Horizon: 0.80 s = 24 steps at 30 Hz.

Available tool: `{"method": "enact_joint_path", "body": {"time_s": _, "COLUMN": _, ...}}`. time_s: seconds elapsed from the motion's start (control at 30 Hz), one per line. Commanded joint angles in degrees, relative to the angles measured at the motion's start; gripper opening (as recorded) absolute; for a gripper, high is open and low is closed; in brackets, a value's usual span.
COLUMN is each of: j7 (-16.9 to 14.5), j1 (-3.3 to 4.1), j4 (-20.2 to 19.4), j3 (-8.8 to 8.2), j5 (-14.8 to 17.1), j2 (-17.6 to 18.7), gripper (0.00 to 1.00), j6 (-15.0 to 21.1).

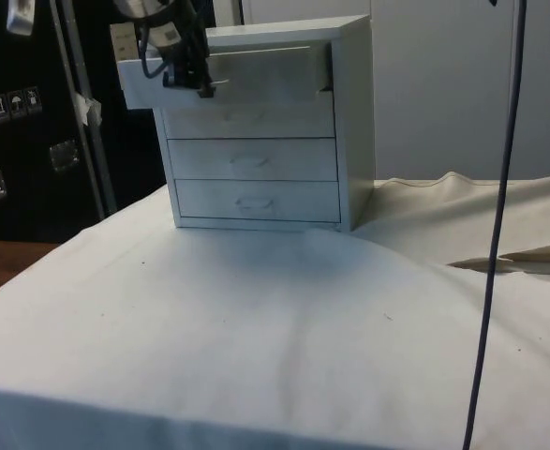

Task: Open the drawer, then close it.

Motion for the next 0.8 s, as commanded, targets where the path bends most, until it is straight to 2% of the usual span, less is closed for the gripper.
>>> {"method": "enact_joint_path", "body": {"time_s": 0.0, "j7": 0.23, "j1": 0.29, "j4": 0.57, "j3": 0.29, "j5": -0.06, "j2": 0.40, "gripper": 0.00, "j6": -0.74}}
{"method": "enact_joint_path", "body": {"time_s": 0.07, "j7": 0.46, "j1": 0.06, "j4": 0.29, "j3": 0.40, "j5": 0.00, "j2": 0.29, "gripper": 0.00, "j6": -0.34}}
{"method": "enact_joint_path", "body": {"time_s": 0.13, "j7": 0.80, "j1": 0.34, "j4": 1.09, "j3": 0.86, "j5": -0.06, "j2": 0.74, "gripper": 0.00, "j6": -1.26}}
{"method": "enact_joint_path", "body": {"time_s": 0.27, "j7": 1.72, "j1": 0.34, "j4": 1.78, "j3": 1.78, "j5": -0.06, "j2": 1.26, "gripper": 0.00, "j6": -1.95}}
{"method": "enact_joint_path", "body": {"time_s": 0.33, "j7": 2.01, "j1": 0.11, "j4": 1.49, "j3": 1.95, "j5": 0.00, "j2": 1.15, "gripper": 0.00, "j6": -1.60}}
{"method": "enact_joint_path", "body": {"time_s": 0.37, "j7": 2.29, "j1": 0.34, "j4": 2.12, "j3": 2.29, "j5": 0.00, "j2": 1.55, "gripper": 0.00, "j6": -2.35}}
{"method": "enact_joint_path", "body": {"time_s": 0.6, "j7": 3.50, "j1": 0.40, "j4": 3.15, "j3": 3.55, "j5": 0.00, "j2": 2.29, "gripper": 0.00, "j6": -3.38}}
{"method": "enact_joint_path", "body": {"time_s": 0.63, "j7": 3.55, "j1": 0.17, "j4": 2.75, "j3": 3.55, "j5": 0.00, "j2": 2.06, "gripper": 0.00, "j6": -2.92}}
{"method": "enact_joint_path", "body": {"time_s": 0.67, "j7": 3.78, "j1": 0.40, "j4": 3.44, "j3": 3.90, "j5": 0.00, "j2": 2.52, "gripper": 0.00, "j6": -3.61}}
{"method": "enact_joint_path", "body": {"time_s": 0.77, "j7": 4.35, "j1": 0.46, "j4": 3.78, "j3": 4.41, "j5": 0.00, "j2": 2.81, "gripper": 0.00, "j6": -3.95}}
